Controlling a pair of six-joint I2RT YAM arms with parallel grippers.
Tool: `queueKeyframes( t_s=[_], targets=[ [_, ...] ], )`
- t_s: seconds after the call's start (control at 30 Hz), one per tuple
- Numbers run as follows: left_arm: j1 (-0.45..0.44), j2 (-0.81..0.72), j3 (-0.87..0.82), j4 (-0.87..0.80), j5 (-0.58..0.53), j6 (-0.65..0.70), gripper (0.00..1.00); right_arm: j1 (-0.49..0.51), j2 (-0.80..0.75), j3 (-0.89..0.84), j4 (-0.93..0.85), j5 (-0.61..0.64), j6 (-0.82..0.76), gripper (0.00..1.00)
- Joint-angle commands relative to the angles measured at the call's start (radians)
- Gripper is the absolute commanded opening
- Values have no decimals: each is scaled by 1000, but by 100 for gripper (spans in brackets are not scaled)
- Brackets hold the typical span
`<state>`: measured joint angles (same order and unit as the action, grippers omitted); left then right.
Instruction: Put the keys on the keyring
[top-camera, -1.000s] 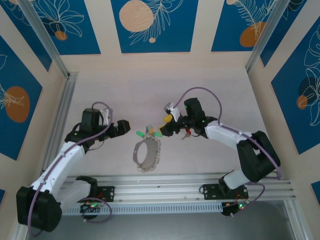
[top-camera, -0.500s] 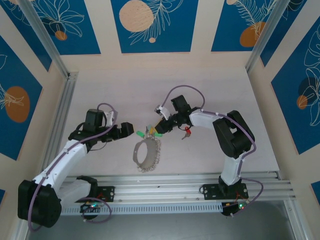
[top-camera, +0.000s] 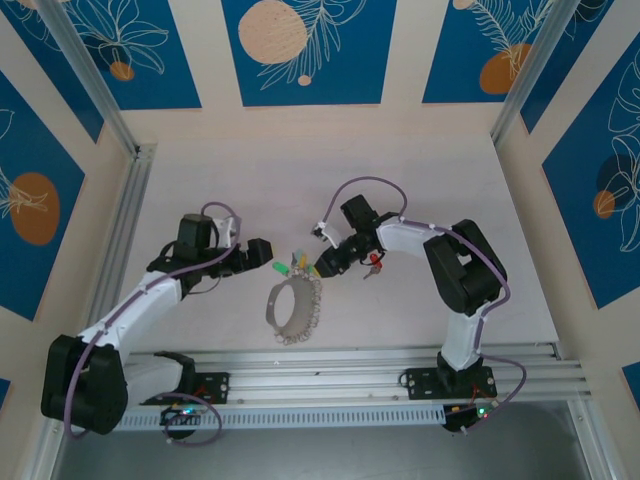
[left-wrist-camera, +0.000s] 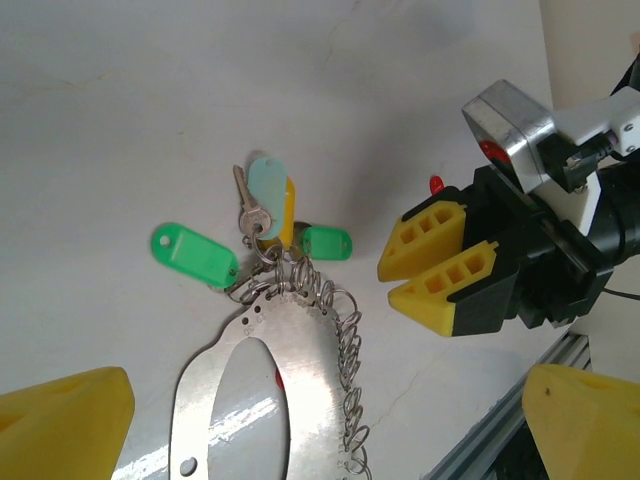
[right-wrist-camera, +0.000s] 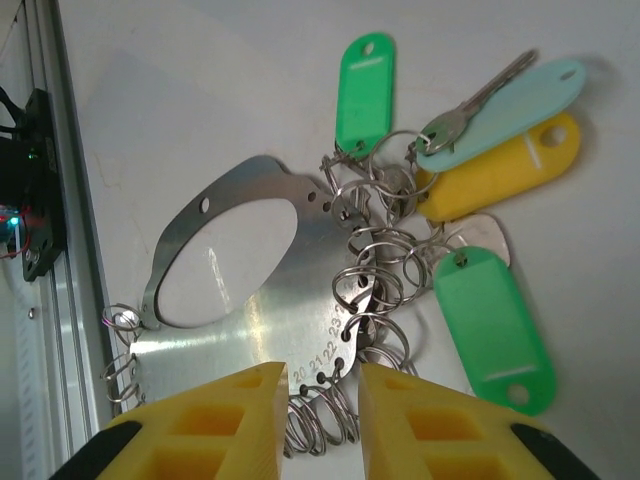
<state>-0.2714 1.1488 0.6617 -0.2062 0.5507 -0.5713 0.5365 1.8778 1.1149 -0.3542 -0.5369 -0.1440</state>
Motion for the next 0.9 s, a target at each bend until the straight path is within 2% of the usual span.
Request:
queueKeyframes(
  t_s=[0.0,0.57,0.87],
  targets=[
    [-8,8,-8,44,34,-9,100,6,39,39,-69,1,-25,26],
    [-8,-23,-32,73,39,-39,100,33,78,102,-116,79,-63,27],
    [-8,-26,-34,88,42,-51,100,43,93,105,-118,100,-51,42]
  ],
)
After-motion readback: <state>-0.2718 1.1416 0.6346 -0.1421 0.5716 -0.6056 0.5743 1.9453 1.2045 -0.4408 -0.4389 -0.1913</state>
